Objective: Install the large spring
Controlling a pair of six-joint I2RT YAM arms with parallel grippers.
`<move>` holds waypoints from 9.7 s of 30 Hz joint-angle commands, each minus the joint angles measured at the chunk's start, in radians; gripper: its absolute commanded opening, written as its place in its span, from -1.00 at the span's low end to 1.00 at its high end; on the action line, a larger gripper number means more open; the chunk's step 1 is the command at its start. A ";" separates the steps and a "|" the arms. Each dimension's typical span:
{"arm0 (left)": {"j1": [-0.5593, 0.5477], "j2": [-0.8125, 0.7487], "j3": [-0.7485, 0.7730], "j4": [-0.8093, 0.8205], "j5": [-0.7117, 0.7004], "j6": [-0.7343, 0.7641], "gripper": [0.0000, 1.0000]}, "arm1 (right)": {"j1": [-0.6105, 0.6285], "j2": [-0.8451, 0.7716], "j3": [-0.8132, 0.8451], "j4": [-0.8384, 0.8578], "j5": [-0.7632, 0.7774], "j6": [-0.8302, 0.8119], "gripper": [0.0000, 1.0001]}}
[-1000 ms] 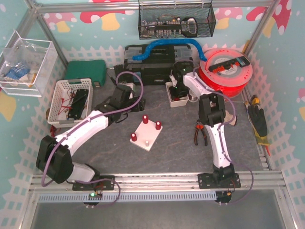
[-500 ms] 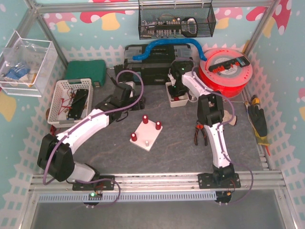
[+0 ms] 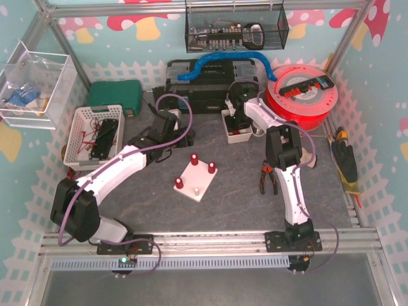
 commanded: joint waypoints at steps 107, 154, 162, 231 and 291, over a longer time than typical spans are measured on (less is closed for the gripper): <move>0.062 0.202 0.264 -0.112 0.645 -0.113 -0.52 | 0.327 -0.929 -1.054 1.000 -0.184 -0.480 -0.79; -0.146 -0.044 -0.028 0.460 0.044 -0.121 0.14 | 0.216 -0.765 -0.457 0.543 -0.482 0.454 -0.93; -0.142 -0.043 -0.039 0.507 0.095 -0.043 -0.21 | 0.175 -0.777 -0.501 0.509 -0.598 0.339 -0.90; 0.316 -0.140 -0.143 0.109 0.301 -0.257 0.99 | 0.352 -1.111 -1.451 1.310 -0.856 -0.685 -1.00; 0.316 -0.079 -0.113 0.095 0.365 -0.212 0.99 | 0.397 -0.771 -1.364 1.302 -0.971 -0.738 -1.00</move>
